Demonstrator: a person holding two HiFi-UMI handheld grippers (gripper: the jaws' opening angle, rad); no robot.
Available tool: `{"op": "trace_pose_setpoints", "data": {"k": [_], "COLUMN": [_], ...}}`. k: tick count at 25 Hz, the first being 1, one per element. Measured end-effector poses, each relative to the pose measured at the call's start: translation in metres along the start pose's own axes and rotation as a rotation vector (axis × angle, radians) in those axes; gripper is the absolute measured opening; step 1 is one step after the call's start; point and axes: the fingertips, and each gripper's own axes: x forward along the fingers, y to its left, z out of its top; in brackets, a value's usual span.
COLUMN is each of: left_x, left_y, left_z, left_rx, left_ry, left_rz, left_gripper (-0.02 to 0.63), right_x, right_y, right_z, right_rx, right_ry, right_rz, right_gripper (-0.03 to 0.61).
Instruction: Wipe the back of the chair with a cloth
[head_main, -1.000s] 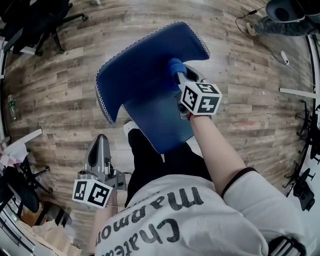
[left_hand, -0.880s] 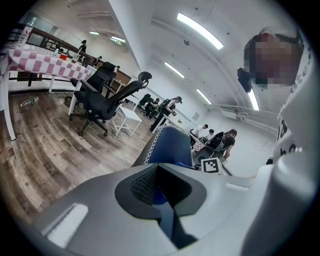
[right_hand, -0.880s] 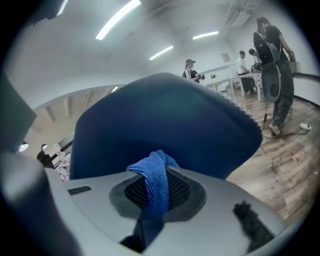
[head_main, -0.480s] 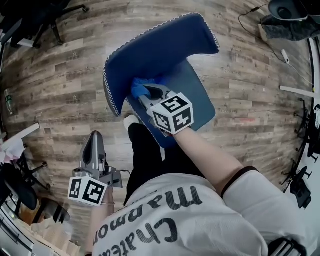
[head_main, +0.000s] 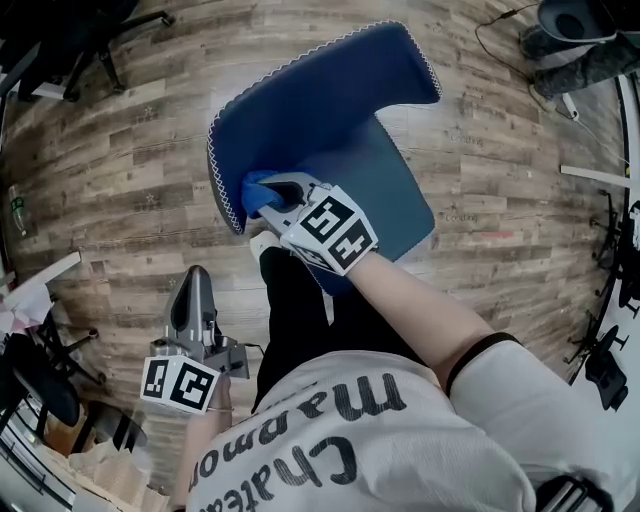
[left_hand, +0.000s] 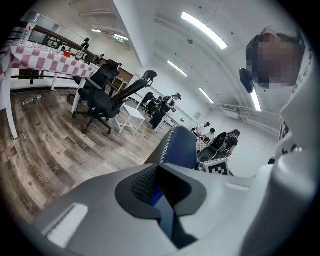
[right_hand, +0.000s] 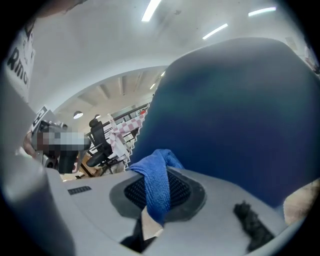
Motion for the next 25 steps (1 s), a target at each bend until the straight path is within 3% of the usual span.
{"op": "trace_pose_setpoints", "data": {"k": [8,16,25], "left_x": [0.011,0.026,0.045], "left_y": [-0.016,-0.036,-0.050], "left_z": [-0.011,-0.016,-0.019], "left_rx": [0.007,0.022,0.042], "left_ry": [0.031,0.046,0.085], "left_rz": [-0.025,-0.033,-0.060], "left_gripper": [0.003,0.003,0.003], "right_x": [-0.007,-0.047,-0.103], "right_y": [-0.041,-0.148,-0.226], "right_z": [0.002,-0.004,-0.012], "right_rx": [-0.062,-0.017,0.025], "right_ry": [0.002,0.014,0.021], "right_rz": [-0.070,-0.272,-0.454], "right_gripper": [0.049,0.049,0.049]}}
